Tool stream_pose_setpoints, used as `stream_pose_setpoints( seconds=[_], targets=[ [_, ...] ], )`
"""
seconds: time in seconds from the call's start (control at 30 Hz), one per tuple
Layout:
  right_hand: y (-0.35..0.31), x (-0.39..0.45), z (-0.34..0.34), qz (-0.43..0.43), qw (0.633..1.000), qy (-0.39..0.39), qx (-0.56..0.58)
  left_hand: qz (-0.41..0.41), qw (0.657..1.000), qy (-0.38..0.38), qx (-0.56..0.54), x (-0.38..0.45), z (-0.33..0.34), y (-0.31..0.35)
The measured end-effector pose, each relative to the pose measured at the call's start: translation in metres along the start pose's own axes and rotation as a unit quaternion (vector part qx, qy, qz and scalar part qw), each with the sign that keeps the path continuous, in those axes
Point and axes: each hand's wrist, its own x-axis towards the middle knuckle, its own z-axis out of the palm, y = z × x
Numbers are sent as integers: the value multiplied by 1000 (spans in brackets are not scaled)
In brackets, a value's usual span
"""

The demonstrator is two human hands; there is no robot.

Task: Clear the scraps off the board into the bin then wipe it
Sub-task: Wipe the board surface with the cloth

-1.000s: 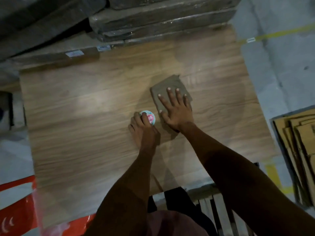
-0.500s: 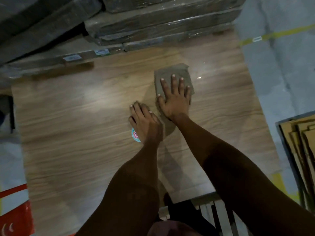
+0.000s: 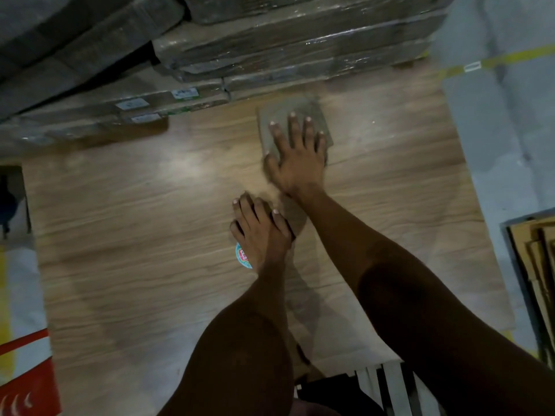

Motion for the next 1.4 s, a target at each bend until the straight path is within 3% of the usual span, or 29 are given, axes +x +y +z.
stream_pose_setpoints(
  seconds=[0.17,0.23,0.37,0.43,0.6,0.67,0.77,0.83,1.0,1.1,1.2,1.4],
  targets=[
    [9,31,-12,180,983,-4,44,-4,1000,-4,-15,-3,-1,3],
    [1,29,-11,130,991,-19,30,-10,1000,-6,-16,-2,0,2],
    [23,25,-11,-96,994,-46,-12,-10,1000,-15,-6,-2,0,1],
    [46,33,-15,-72,997,-34,-20,-11,1000,-22,-1,-3,0,1],
    [83,44,-30,143,990,4,15,-8,1000,-19,6,-2,2,-1],
    [77,38,-29,127,992,-10,8,-16,1000,-21,9,-1,2,-1],
    [79,26,-27,-27,999,-31,-22,-3,999,-37,30,-2,-3,0],
    [95,27,-30,-76,996,-29,-26,28,996,-76,47,-2,-5,0],
    [103,27,-34,63,998,9,-6,92,988,-105,71,1,-7,-1],
    [103,26,-37,59,998,8,4,83,989,-91,82,15,-8,11],
    [106,27,-37,59,998,6,-2,-21,998,-56,30,29,0,48],
    [105,21,-35,17,1000,-6,-15,-2,999,-40,29,25,15,63]
  ],
)
